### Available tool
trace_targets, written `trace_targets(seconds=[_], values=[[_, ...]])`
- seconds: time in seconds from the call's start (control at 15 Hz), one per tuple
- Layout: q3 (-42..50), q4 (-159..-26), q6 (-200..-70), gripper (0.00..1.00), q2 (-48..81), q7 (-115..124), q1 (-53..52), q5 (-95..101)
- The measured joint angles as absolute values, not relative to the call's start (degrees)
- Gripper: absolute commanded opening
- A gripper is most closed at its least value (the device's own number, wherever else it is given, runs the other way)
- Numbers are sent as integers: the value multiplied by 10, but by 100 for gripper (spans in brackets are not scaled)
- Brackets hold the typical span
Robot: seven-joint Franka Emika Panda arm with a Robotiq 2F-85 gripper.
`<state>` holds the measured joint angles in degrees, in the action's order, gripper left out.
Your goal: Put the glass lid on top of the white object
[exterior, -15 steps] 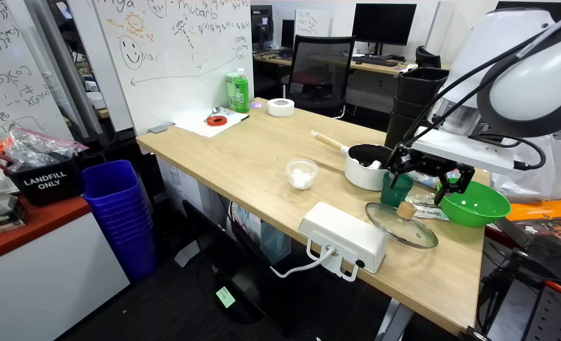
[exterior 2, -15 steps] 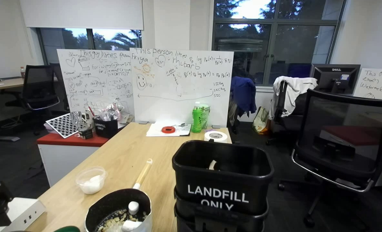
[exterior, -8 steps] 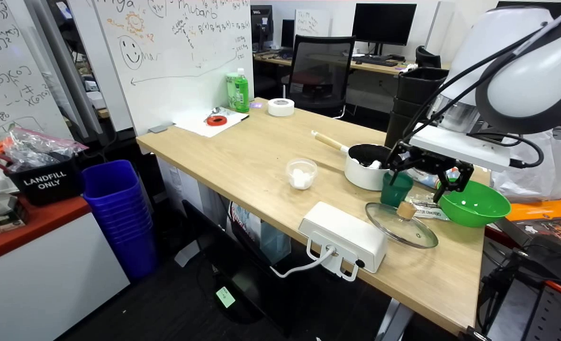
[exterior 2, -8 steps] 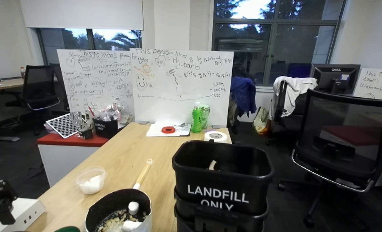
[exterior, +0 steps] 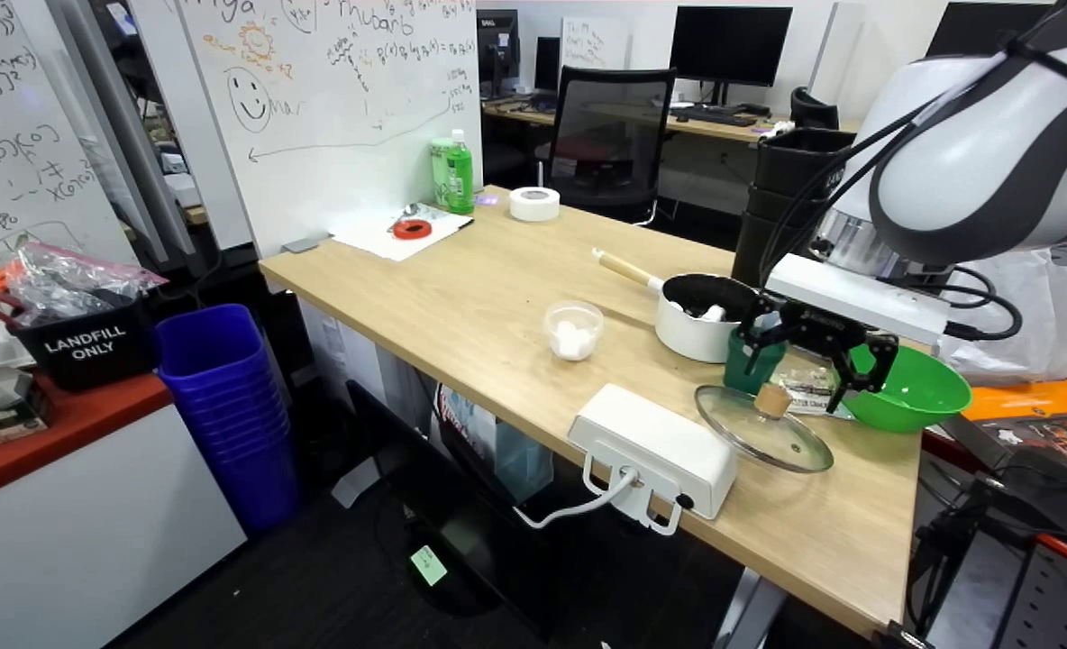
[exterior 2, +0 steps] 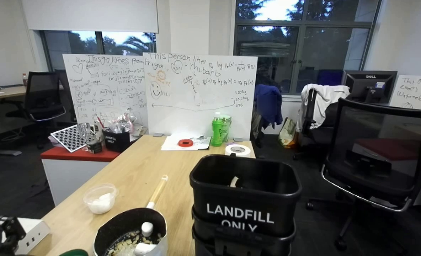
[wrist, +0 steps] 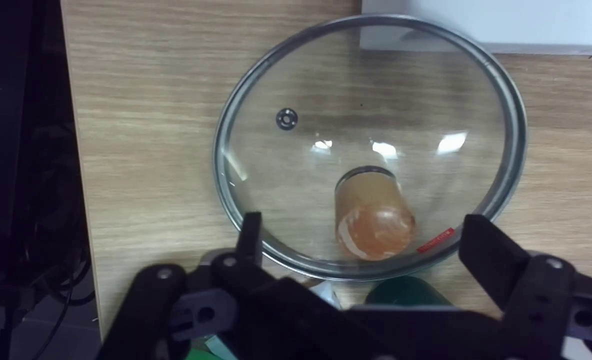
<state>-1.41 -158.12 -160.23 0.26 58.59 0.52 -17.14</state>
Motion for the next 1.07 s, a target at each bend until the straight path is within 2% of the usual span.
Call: trace_targets(seconds=[0.47,0.53,0.6,1.07], values=[[-13,-1549,-1597,99,46,531,5,-255],[-12,-1545,-1597,92,53,531,5,-256],[-11,-1542,-1597,73,60,531,5,-256],[-11,-1525,-1597,23,82,529,5,-266]])
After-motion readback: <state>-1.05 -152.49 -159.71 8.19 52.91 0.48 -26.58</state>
